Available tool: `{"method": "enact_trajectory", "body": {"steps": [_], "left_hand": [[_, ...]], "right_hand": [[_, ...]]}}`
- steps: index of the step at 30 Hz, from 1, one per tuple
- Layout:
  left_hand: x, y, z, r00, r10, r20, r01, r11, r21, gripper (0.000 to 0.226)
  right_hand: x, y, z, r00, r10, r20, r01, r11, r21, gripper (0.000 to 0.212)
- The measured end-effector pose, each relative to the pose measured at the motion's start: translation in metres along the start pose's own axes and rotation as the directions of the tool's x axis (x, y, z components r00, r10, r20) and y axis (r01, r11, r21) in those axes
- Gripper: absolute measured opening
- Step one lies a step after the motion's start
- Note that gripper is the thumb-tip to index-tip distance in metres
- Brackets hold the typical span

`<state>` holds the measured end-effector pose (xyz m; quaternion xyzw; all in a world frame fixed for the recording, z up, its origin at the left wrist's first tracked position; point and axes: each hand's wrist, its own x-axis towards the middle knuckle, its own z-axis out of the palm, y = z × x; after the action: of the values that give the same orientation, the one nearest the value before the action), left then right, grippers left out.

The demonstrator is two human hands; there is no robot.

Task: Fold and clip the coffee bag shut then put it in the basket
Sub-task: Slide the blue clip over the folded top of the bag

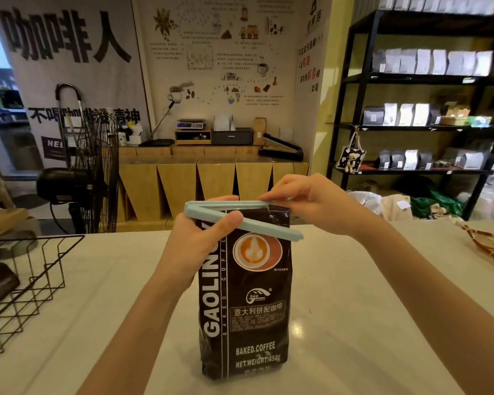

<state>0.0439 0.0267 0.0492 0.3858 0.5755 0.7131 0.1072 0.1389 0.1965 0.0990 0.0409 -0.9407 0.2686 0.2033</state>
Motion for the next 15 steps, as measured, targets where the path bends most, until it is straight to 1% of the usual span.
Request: {"method": "enact_trajectory", "body": {"steps": [1,2,4,5,6,7,9,12,14,15], "left_hand": [[0.000,0.000,0.001,1.000,0.006,-0.003,-0.006,1.000,0.001,0.038],[0.000,0.000,0.001,1.000,0.014,-0.005,-0.014,1.000,0.000,0.037],[0.000,-0.001,0.001,1.000,0.017,-0.016,-0.017,1.000,-0.020,0.030],[0.001,-0.001,0.001,1.000,0.009,-0.030,-0.010,0.999,-0.035,0.026],[0.001,-0.001,0.002,0.999,0.001,-0.047,-0.003,0.999,-0.047,0.024],[0.001,-0.002,0.002,0.998,-0.006,-0.063,0.002,0.998,-0.056,0.022],[0.000,-0.001,0.004,0.996,-0.012,-0.089,0.006,0.997,-0.071,0.020],[-0.001,-0.001,0.005,0.993,-0.021,-0.120,0.010,0.996,-0.093,0.013],[-0.002,-0.002,0.004,0.991,-0.026,-0.129,0.013,0.995,-0.103,0.015],[-0.002,-0.002,0.004,0.991,-0.031,-0.131,0.018,0.995,-0.102,0.018]], "right_hand": [[0.000,0.000,0.000,1.000,0.004,0.016,-0.004,1.000,0.014,0.028],[-0.001,0.001,0.001,1.000,0.019,0.020,-0.020,0.998,0.063,0.029],[-0.004,0.000,0.003,0.997,0.076,-0.002,-0.073,0.967,0.244,0.029],[-0.007,0.001,0.005,0.995,0.097,-0.019,-0.085,0.940,0.330,0.026],[-0.011,0.002,0.008,0.995,0.093,-0.039,-0.071,0.922,0.380,0.021],[-0.014,0.005,0.011,0.995,0.073,-0.061,-0.043,0.918,0.395,0.020],[-0.020,0.007,0.021,0.993,0.031,-0.115,0.017,0.917,0.399,0.023],[-0.025,0.008,0.035,0.973,0.022,-0.230,0.092,0.878,0.470,0.014],[-0.026,0.006,0.039,0.959,0.020,-0.282,0.125,0.864,0.487,0.013],[-0.026,0.006,0.039,0.959,0.026,-0.281,0.122,0.859,0.498,0.013]]}}
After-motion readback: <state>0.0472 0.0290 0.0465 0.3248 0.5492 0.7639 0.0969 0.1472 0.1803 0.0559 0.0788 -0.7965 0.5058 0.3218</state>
